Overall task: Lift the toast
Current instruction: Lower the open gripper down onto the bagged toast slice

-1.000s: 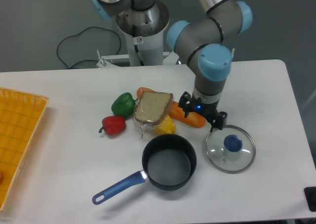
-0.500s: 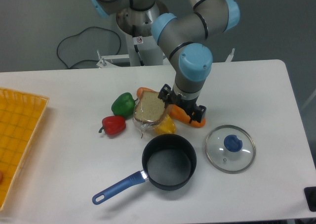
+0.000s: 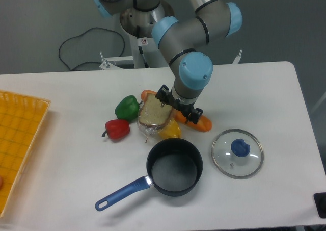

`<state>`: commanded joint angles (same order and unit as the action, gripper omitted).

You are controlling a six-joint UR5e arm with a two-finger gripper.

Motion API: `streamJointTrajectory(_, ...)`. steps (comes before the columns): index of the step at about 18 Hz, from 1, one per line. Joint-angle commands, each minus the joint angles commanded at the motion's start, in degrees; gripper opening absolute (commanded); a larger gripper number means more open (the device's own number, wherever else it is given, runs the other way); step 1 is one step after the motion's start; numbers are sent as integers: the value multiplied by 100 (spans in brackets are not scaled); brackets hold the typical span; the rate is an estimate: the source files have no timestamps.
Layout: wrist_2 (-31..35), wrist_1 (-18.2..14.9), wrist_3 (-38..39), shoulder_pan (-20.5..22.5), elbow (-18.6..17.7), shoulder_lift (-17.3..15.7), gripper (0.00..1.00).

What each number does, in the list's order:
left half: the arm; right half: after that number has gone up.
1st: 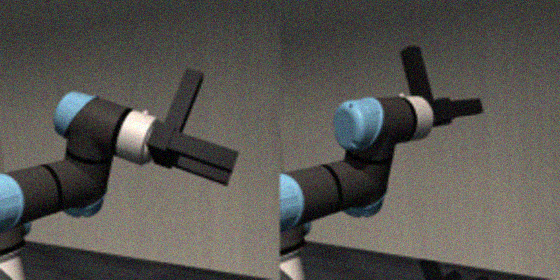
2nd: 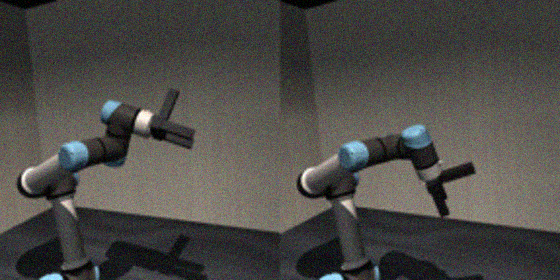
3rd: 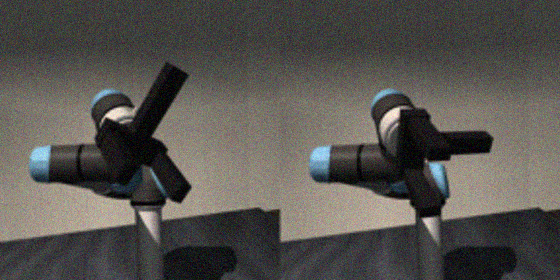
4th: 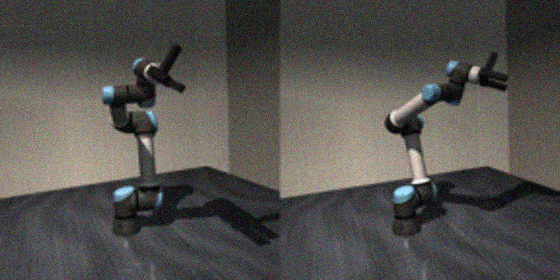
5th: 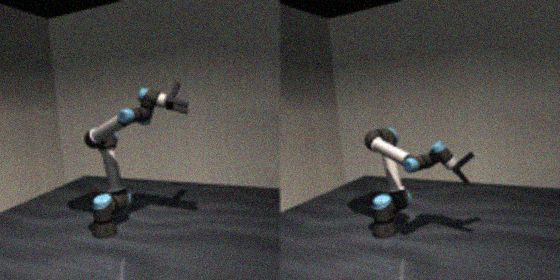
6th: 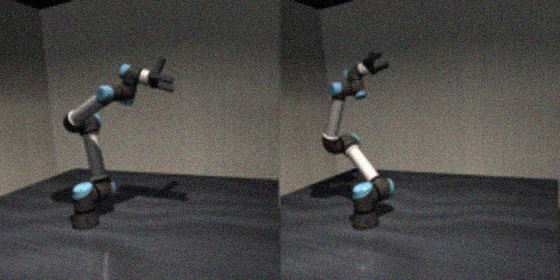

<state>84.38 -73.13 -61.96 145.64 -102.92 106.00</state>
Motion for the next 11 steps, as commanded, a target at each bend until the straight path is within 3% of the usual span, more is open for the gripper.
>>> streamJointTrajectory(11,-9,-17,18,52,-115,202,100)
